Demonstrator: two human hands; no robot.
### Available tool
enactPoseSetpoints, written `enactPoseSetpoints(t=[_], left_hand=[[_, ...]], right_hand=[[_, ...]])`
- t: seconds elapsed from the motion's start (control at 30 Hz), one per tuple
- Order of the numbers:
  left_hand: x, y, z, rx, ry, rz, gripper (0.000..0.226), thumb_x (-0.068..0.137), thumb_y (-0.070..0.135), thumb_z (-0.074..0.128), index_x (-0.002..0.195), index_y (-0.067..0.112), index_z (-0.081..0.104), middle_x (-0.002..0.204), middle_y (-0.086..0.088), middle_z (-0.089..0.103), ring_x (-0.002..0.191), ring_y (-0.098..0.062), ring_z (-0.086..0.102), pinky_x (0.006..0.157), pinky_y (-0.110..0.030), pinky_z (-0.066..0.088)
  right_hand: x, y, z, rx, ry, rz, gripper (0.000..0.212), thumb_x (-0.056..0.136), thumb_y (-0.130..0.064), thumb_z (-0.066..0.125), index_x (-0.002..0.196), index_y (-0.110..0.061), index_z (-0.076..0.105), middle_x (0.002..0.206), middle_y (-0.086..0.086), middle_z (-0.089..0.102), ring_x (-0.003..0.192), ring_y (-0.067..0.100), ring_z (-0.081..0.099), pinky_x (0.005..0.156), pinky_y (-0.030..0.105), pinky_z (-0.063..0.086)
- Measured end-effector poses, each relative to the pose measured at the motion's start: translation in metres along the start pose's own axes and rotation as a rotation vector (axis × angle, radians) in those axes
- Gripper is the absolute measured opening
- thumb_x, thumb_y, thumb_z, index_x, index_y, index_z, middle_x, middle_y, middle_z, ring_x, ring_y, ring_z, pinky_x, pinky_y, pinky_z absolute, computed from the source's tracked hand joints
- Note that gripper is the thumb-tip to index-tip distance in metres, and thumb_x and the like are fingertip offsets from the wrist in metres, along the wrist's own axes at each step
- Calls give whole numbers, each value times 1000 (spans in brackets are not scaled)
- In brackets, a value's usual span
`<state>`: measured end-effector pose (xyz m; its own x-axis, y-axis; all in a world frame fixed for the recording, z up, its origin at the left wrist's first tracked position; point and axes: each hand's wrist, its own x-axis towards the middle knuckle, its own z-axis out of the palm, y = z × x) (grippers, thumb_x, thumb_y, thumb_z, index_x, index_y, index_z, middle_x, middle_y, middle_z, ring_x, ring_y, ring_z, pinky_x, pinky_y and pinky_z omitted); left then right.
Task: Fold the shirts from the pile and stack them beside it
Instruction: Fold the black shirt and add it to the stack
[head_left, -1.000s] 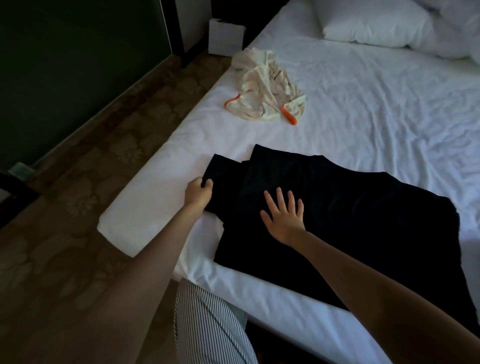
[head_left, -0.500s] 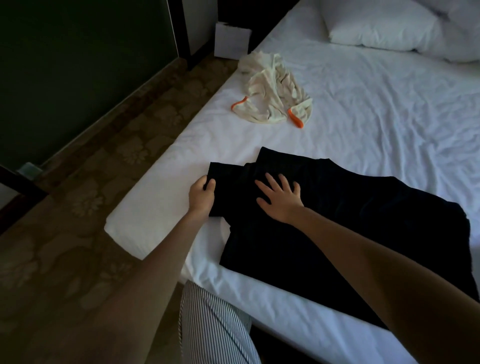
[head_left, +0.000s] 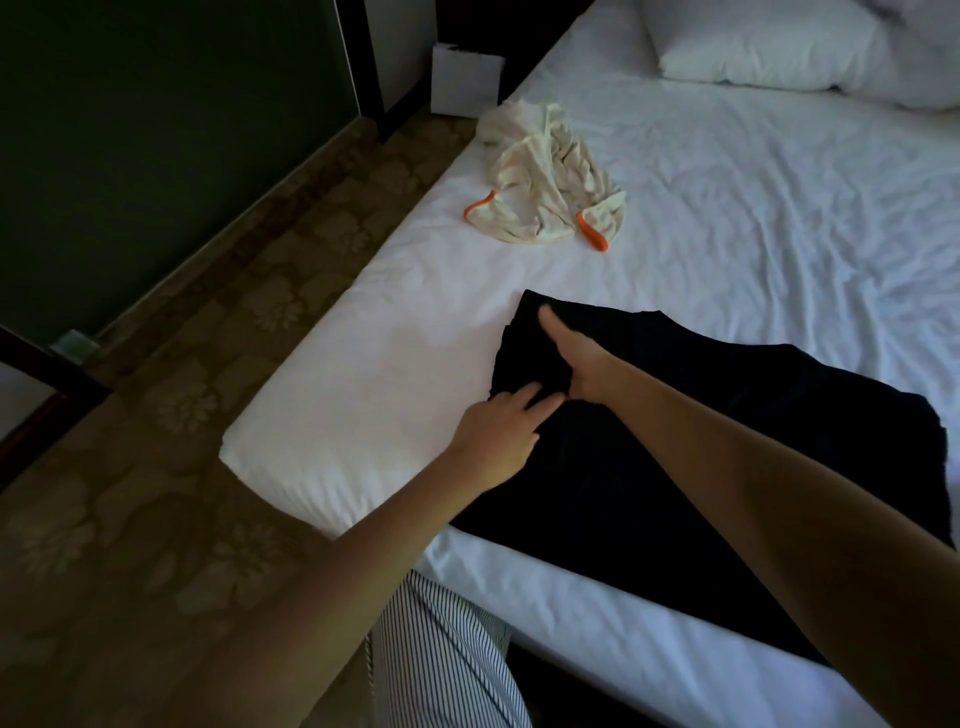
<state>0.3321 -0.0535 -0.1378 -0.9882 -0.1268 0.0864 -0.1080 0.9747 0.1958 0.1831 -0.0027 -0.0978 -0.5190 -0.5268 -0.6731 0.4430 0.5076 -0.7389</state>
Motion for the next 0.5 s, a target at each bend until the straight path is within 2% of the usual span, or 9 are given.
enactPoseSetpoints(t=[0.07, 0.1, 0.17, 0.23, 0.33, 0.37, 0.43, 0.5], left_hand=[[-13, -6, 8, 126, 80, 29, 73, 69, 18, 74, 137, 18, 47, 129, -13, 55, 97, -32, 60, 77, -39, 50], [-20, -10, 13, 139, 119, -6, 78, 63, 19, 78, 135, 17, 48, 123, -12, 59, 94, -32, 61, 75, -39, 51], [-32, -15, 18, 53, 196, -57, 77, 57, 13, 82, 128, 11, 54, 105, -11, 64, 82, -28, 63, 61, -31, 53], [-39, -18, 22, -37, 287, -14, 62, 53, 1, 81, 112, 5, 64, 92, -10, 65, 77, -25, 63, 48, -26, 52], [-47, -24, 35, -24, 309, 114, 45, 54, -5, 75, 98, 3, 70, 92, -11, 66, 86, -21, 49, 49, -26, 52], [-50, -24, 38, 1, 287, 122, 44, 55, -3, 74, 98, 4, 71, 94, -11, 66, 87, -20, 45, 51, -26, 52], [-55, -25, 43, 7, 286, 114, 36, 69, 8, 60, 103, 6, 71, 98, -11, 66, 88, -21, 44, 58, -30, 53], [-58, -26, 42, -61, 318, 94, 40, 77, 16, 49, 109, 8, 70, 107, -12, 65, 95, -23, 47, 72, -35, 51]], right_hand=[[-2, 7, -7, -236, 88, 14, 32, 89, -32, 64, 114, -15, 55, 105, 7, 58, 85, 16, 57, 63, 26, 51], [2, 11, -10, -286, 132, -8, 36, 89, -22, 64, 122, -14, 52, 102, 7, 55, 86, 16, 55, 61, 26, 49], [5, 13, -15, -192, 158, -2, 39, 89, -10, 62, 127, -12, 49, 92, 8, 52, 78, 15, 51, 58, 25, 47], [11, 14, -19, -59, 175, -2, 36, 90, -7, 61, 123, -13, 50, 93, 9, 53, 70, 12, 49, 55, 24, 45], [14, 22, -29, 30, 225, 9, 38, 93, -4, 55, 130, -2, 47, 84, 2, 51, 67, 9, 48, 54, 22, 46], [16, 27, -33, -9, 244, 0, 41, 94, -3, 52, 133, 1, 43, 88, 2, 52, 68, 9, 48, 55, 21, 48], [16, 33, -33, -109, 303, -30, 42, 94, -4, 51, 134, 1, 42, 112, 11, 57, 77, 16, 54, 67, 26, 53], [10, 36, -24, -419, 458, -127, 42, 92, -12, 51, 132, -5, 43, 130, 16, 49, 101, 29, 56, 88, 37, 46]])
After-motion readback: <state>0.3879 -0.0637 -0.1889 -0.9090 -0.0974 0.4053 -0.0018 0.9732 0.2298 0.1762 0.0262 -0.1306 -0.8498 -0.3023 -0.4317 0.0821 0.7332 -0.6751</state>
